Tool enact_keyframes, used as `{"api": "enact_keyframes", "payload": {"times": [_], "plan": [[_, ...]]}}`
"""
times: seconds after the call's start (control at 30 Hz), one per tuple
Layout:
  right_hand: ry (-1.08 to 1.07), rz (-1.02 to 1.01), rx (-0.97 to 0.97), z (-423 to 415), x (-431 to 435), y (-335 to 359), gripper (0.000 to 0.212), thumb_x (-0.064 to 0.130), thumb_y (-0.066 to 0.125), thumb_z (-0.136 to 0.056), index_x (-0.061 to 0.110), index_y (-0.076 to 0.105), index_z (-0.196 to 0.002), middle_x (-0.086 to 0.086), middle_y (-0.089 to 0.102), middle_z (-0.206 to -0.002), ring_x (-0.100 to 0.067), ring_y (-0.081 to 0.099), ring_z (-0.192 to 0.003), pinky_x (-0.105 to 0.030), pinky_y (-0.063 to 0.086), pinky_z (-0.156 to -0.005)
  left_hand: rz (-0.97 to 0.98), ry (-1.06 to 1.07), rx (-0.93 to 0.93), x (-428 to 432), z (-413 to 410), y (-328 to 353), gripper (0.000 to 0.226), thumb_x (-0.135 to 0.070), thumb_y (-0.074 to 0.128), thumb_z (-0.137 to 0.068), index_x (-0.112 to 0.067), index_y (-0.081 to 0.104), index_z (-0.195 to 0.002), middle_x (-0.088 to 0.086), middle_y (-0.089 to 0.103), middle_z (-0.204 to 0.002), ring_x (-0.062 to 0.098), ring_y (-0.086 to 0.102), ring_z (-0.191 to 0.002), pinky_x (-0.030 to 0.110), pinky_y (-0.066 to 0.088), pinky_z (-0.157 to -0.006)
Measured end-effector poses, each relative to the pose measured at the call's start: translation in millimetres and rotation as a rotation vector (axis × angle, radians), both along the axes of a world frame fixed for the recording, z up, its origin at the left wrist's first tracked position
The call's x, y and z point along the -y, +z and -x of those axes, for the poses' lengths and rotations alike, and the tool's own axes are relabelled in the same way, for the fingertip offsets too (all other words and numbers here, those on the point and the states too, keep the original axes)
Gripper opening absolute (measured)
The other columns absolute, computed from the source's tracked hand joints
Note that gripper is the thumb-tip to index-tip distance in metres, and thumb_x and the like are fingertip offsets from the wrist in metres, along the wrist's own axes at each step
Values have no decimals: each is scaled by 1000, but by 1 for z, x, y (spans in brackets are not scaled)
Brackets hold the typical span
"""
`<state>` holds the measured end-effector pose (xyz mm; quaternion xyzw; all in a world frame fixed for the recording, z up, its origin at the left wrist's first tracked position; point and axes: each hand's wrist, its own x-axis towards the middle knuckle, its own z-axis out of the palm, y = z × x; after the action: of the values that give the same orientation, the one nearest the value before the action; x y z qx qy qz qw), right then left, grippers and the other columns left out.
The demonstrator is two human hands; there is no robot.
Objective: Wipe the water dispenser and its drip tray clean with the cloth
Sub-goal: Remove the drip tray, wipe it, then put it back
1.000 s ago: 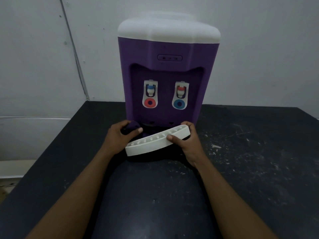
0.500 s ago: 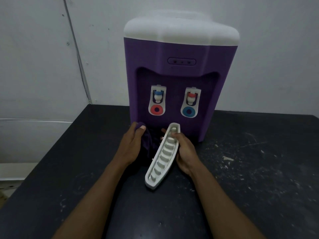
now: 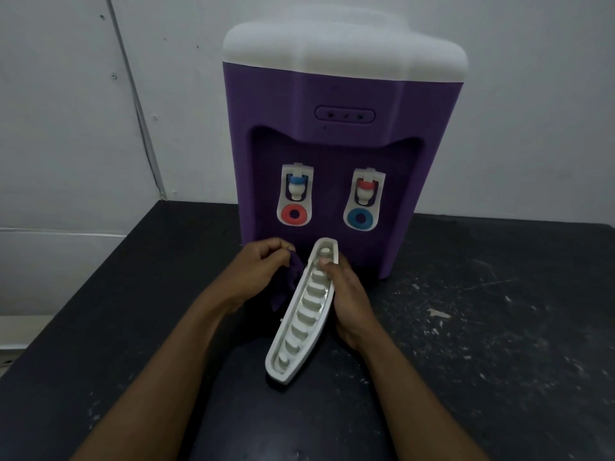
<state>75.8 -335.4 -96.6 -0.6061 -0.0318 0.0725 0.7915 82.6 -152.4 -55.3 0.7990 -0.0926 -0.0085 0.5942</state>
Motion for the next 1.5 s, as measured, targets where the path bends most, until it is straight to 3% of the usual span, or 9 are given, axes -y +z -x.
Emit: {"api": "enact_keyframes", "payload": {"times": [0.2, 0.47, 0.6, 0.67, 0.83, 0.93, 1.13, 1.3, 1.5], "plan": [[-6, -16, 15, 0, 1, 0, 31, 34, 62, -98, 25, 64, -128, -4, 78, -97, -20, 75, -86, -31, 60, -71, -249, -43, -4, -3, 4, 9, 34, -65, 63, -80, -33, 72, -86, -11, 73, -89, 2, 68, -82, 25, 48, -79], [-20, -78, 2, 0, 2, 0, 44, 43, 69, -82, 22, 65, -121, -12, 78, -99, -25, 75, -85, -37, 61, -71, -607, -37, 177, -4, 7, 22, 15, -40, 68, -86, -31, 71, -97, -11, 71, -91, 3, 65, -77, 33, 57, -76], [-16, -67, -3, -1, 1, 1, 50, 49, 71, -78, 24, 65, -122, -10, 77, -100, -23, 74, -85, -35, 60, -72, -460, 56, 271, -5, 9, 20, 5, -26, 64, -94, -32, 65, -95, -10, 68, -85, 1, 61, -68, 15, 46, -60], [-24, -55, 5, -2, 0, 0, 49, 51, 71, -82, 25, 65, -123, -9, 76, -102, -24, 73, -88, -38, 60, -75, -368, 32, 272, -4, 10, 21, 11, -21, 58, -99, -32, 61, -98, -7, 67, -84, 6, 62, -68, 17, 48, -60], [-30, 19, -4, -1, -2, 2, 66, 76, 57, -89, 26, 66, -131, -7, 76, -119, -24, 72, -112, -42, 59, -92, -264, -234, 280, 4, 19, 23, 12, -24, 55, -103, -33, 61, -108, -16, 68, -102, 4, 66, -95, 15, 50, -81], [-19, 41, -35, 0, 0, 4, 74, 88, 40, -87, 31, 75, -120, -10, 77, -117, -24, 73, -112, -40, 59, -92, -216, -269, 280, 9, 18, 27, 14, -30, 62, -100, -30, 68, -112, -15, 71, -110, 4, 66, -108, 15, 50, -92], [6, 76, -43, 4, 3, 5, 59, 73, 42, -97, 30, 82, -100, 0, 78, -86, -13, 75, -81, -24, 58, -68, -146, -13, 380, 27, 12, 25, 20, -23, 80, -85, -24, 74, -105, -16, 74, -99, -4, 67, -99, 11, 49, -87], [20, 117, 4, 6, 2, 7, 56, 70, 39, -100, 33, 75, -121, -4, 78, -113, -17, 73, -109, -25, 57, -86, -128, 130, 245, 20, 4, 25, 33, -43, 91, -67, -32, 71, -91, -15, 71, -88, 2, 67, -84, 16, 54, -77], [26, 113, 26, 7, 2, 8, 55, 68, 44, -97, 28, 79, -113, -1, 79, -97, -13, 75, -92, -20, 56, -76, -226, 217, 360, 21, 12, 21, 33, -50, 86, -72, -35, 68, -95, -18, 70, -89, 2, 67, -87, 29, 57, -78]]}}
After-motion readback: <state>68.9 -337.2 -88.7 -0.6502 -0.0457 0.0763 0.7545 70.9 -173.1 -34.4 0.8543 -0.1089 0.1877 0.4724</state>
